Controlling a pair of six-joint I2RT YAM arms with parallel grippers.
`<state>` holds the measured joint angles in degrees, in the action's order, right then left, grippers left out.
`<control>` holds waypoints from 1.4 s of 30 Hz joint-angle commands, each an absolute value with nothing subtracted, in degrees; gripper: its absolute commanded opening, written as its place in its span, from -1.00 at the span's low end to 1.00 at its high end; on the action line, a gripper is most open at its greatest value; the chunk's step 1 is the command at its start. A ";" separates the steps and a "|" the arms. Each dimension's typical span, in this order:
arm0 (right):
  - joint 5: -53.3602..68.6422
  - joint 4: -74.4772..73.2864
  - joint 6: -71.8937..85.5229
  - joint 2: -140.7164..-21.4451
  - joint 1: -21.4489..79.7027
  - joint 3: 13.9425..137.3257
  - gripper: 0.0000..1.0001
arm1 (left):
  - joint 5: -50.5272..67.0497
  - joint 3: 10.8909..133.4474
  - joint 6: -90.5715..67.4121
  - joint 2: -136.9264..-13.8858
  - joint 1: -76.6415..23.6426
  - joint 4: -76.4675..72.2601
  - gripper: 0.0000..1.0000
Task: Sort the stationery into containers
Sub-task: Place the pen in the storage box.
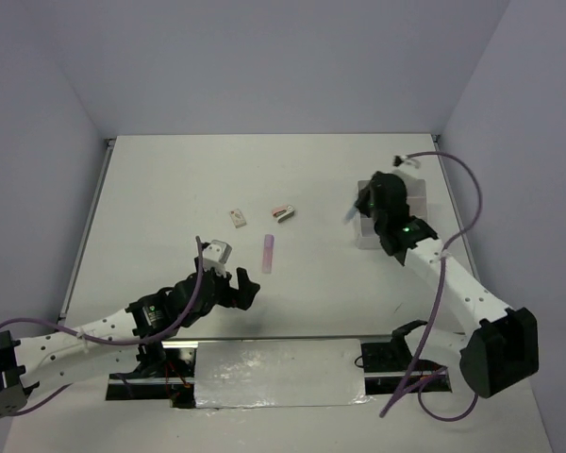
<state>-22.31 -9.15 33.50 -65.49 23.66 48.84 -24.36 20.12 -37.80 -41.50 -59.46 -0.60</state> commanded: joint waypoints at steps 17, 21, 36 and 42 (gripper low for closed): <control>-37.97 -8.35 28.83 -77.25 -2.64 57.48 -1.00 | -20.83 20.04 -38.32 -45.26 -59.94 0.44 0.99; -39.20 -9.58 29.53 -79.80 -2.99 58.89 -0.74 | -21.53 20.13 -38.76 -45.70 -59.94 0.53 0.99; -34.27 -14.05 30.67 -75.25 -1.15 59.68 0.99 | -30.05 29.07 -43.23 -59.75 -59.68 -0.70 0.99; -31.30 -19.95 30.76 -62.53 6.05 57.31 0.99 | -29.45 39.27 -45.97 -77.32 -54.06 0.52 0.99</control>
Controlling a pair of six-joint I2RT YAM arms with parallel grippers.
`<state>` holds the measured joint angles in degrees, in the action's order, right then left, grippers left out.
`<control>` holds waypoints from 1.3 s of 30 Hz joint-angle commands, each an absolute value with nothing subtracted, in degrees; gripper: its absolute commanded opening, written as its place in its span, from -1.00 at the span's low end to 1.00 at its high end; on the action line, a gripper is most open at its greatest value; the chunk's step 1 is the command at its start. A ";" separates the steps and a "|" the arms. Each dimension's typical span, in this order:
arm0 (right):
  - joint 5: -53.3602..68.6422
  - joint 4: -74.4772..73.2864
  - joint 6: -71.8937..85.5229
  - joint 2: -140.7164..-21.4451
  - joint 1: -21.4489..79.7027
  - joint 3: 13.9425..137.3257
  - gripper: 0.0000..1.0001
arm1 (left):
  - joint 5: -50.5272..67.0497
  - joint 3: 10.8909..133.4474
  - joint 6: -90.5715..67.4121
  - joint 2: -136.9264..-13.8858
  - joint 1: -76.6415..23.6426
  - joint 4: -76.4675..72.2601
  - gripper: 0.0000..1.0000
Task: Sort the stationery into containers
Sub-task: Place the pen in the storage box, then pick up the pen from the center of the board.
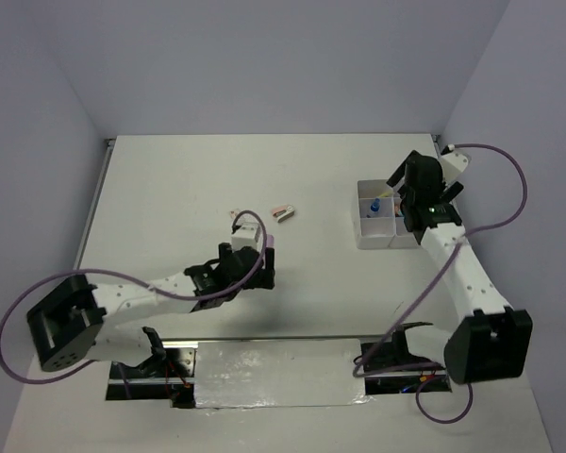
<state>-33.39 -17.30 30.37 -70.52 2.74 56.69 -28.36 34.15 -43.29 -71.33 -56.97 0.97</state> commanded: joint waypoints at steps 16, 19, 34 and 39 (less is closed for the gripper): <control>-17.93 -24.43 28.30 -43.77 17.58 46.85 0.99 | -27.86 55.02 -43.68 -104.85 -49.39 6.05 0.19; -17.32 -25.40 28.39 -42.54 17.58 46.67 0.99 | -26.11 54.85 -45.08 -106.61 -49.66 7.12 -0.49; 5.52 -2.39 37.96 -54.92 27.68 37.62 0.97 | -30.84 39.92 -40.44 -80.61 -63.61 -7.63 -1.00; 5.80 1.39 40.87 -56.34 33.03 36.65 0.91 | -31.99 34.64 -36.57 -71.39 -67.32 -19.48 -1.00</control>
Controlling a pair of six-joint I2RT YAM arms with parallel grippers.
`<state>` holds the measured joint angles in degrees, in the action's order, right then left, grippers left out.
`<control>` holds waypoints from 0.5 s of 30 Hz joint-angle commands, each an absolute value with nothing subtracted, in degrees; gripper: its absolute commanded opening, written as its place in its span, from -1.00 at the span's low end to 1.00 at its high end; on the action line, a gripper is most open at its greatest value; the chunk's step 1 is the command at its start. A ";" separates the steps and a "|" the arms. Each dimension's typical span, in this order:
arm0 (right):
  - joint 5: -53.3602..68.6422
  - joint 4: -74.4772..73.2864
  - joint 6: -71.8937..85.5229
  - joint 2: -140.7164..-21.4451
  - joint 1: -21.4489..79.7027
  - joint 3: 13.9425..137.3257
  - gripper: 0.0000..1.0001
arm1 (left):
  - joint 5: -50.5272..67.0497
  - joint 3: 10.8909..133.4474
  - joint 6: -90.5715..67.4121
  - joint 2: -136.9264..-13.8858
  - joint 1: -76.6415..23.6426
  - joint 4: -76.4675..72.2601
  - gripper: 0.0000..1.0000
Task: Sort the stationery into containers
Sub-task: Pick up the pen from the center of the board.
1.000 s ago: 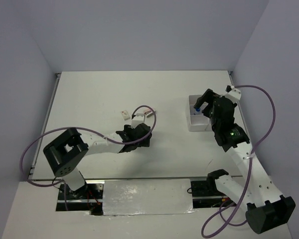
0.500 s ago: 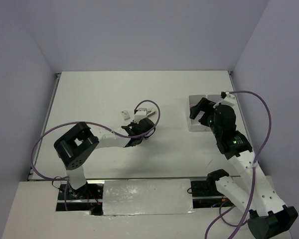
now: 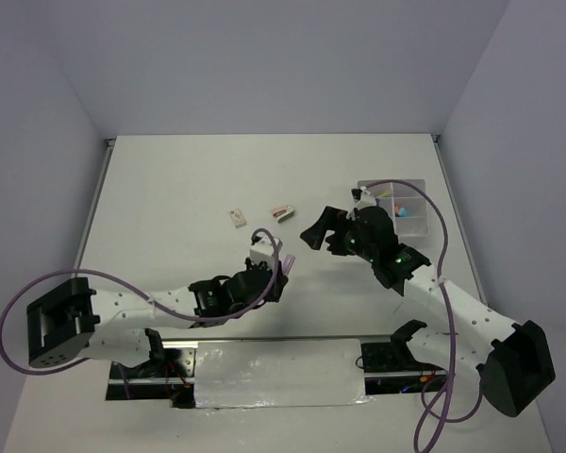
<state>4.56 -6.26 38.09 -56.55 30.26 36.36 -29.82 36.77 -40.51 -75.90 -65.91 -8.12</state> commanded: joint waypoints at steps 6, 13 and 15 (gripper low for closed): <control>9.92 4.12 41.65 -55.90 37.44 35.69 0.78 | -31.29 31.47 -33.67 -65.75 -68.29 -26.36 -1.00; 11.86 8.25 43.50 -58.96 42.01 33.49 0.37 | -29.01 29.79 -31.29 -64.42 -68.47 -32.95 -1.00; 13.17 9.22 43.59 -59.94 42.45 33.66 -0.08 | -28.65 29.53 -31.11 -64.51 -68.55 -33.66 -1.00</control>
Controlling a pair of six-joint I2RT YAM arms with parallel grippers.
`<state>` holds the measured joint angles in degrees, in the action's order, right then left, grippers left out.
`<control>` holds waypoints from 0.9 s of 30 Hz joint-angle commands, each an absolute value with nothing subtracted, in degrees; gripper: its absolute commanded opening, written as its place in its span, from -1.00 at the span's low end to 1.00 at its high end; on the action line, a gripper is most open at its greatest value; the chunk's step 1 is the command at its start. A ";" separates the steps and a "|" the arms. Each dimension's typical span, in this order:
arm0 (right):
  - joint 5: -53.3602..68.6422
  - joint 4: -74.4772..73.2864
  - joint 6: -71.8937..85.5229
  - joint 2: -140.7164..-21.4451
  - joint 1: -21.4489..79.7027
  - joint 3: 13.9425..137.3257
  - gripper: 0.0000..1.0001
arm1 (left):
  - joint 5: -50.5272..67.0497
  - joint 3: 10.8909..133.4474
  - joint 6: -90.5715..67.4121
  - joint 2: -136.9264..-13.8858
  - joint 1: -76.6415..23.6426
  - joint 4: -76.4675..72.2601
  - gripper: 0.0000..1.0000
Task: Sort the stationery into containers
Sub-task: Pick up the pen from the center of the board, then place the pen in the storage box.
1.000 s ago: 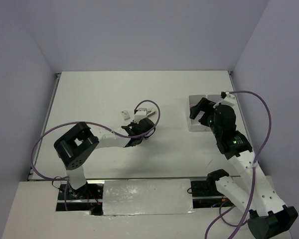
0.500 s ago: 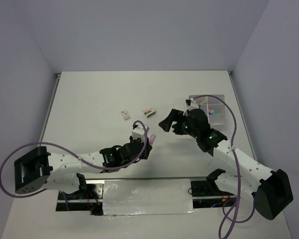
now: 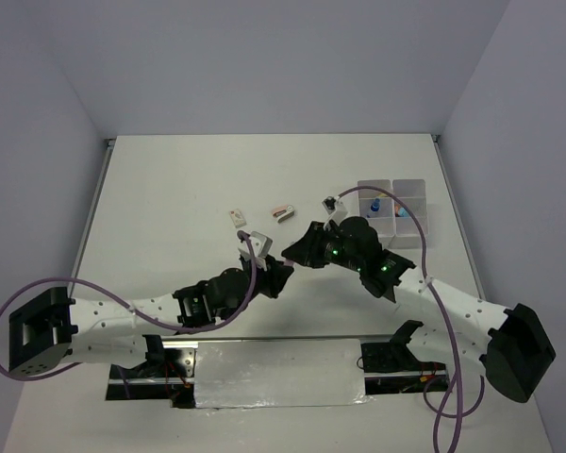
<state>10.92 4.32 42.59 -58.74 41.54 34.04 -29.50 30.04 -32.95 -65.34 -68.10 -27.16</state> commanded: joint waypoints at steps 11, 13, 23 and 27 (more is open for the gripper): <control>-20.52 -7.02 27.70 -57.48 39.65 43.50 -1.00 | -38.40 38.13 -39.35 -64.25 -68.73 -7.36 0.99; -34.11 -8.08 22.97 -57.48 35.09 45.51 -1.00 | -40.50 39.37 -42.35 -63.11 -68.64 -0.74 0.99; -42.62 7.29 21.62 -62.04 4.05 43.94 -1.00 | -34.10 34.28 -44.30 -54.32 -68.64 9.76 0.99; -41.85 10.19 21.89 -67.05 0.44 45.43 -1.00 | -32.61 31.29 -43.77 -50.81 -68.64 7.56 0.99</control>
